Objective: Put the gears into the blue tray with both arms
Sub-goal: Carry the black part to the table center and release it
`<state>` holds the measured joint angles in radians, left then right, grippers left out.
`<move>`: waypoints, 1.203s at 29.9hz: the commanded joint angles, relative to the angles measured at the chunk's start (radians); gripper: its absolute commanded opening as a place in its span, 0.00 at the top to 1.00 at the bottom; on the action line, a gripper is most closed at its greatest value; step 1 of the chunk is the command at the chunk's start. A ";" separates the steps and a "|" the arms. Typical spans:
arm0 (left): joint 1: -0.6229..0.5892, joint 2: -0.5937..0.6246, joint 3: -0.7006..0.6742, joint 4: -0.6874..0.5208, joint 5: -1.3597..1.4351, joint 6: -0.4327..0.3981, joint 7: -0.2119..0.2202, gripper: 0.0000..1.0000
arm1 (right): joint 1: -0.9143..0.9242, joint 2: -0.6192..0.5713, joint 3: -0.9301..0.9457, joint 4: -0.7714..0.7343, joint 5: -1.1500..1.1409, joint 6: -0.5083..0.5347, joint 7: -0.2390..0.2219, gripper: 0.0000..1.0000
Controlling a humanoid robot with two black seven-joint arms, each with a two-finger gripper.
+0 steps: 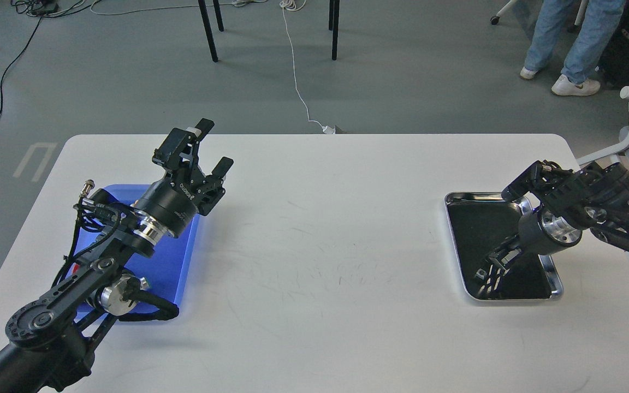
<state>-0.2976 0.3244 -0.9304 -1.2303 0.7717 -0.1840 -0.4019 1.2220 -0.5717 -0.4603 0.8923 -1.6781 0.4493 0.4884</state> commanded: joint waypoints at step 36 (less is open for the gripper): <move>0.002 -0.011 -0.025 0.000 0.000 0.000 0.002 0.02 | 0.198 0.572 -0.139 -0.055 0.341 -0.153 0.000 0.90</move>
<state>-0.2962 0.3117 -0.9551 -1.2303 0.7717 -0.1841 -0.4003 1.4224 -0.0049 -0.5776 0.8412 -1.3381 0.2977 0.4888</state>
